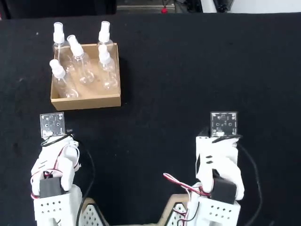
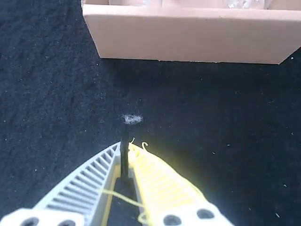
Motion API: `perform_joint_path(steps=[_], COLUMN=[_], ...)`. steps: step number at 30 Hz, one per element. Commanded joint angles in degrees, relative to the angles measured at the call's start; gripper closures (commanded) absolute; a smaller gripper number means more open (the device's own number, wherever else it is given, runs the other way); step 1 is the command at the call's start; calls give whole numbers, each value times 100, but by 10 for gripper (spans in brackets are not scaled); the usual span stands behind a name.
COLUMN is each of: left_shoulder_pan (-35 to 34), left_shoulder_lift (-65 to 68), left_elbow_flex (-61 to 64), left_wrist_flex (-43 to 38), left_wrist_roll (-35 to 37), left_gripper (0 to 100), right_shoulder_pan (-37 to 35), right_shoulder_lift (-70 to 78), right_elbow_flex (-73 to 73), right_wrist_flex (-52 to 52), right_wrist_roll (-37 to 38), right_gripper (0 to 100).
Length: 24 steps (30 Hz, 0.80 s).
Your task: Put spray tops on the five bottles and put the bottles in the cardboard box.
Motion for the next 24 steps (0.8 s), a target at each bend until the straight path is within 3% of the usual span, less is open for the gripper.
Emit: perform_joint_path(steps=[1, 9, 16, 24], left_shoulder_pan=[13, 40, 22, 22], left_shoulder_lift=[-53, -53, -53, -53], left_elbow_flex=[136, 136, 136, 136], left_wrist_flex=[26, 756, 791, 791], left_wrist_roll=[-18, -26, -35, -26], left_gripper=[970, 970, 970, 970], right_shoulder_pan=[141, 123, 149, 149], right_shoulder_lift=[-479, -470, -470, -505], right_elbow_flex=[277, 681, 681, 681], right_wrist_flex=[-18, 18, 1231, 1248], right_wrist_roll=[132, 114, 123, 123], right_gripper=[983, 983, 986, 986])
